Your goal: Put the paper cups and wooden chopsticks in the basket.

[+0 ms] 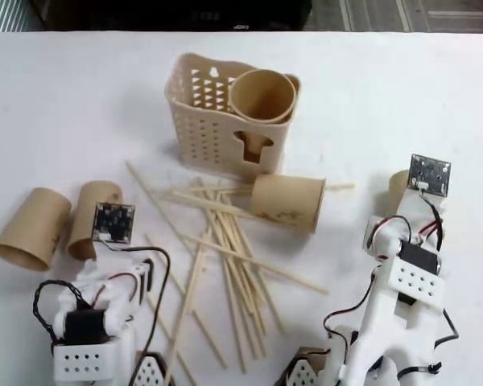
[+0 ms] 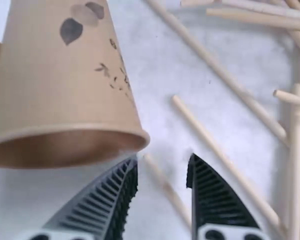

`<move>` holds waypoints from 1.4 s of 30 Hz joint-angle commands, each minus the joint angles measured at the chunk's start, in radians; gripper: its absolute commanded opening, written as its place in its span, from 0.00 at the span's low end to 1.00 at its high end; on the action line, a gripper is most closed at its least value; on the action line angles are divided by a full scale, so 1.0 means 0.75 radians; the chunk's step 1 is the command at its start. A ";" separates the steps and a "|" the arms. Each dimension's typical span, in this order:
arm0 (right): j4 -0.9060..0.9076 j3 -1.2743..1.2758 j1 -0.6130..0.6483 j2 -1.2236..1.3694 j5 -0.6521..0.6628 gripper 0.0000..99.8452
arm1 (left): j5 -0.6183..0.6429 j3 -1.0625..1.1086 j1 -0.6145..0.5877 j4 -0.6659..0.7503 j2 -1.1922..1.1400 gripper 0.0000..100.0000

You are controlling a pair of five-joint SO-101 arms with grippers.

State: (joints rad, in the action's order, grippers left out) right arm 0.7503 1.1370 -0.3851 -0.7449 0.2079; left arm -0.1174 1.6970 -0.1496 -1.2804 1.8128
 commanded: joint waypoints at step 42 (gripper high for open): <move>1.032 -0.761 0.142 -0.044 0.313 0.02 | 0.012 -0.006 -0.003 -0.006 0.007 0.17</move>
State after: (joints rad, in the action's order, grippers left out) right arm 1.5451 0.4864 -0.2900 -0.7465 0.4181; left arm -0.1174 1.6970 -0.1496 -1.2804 1.8128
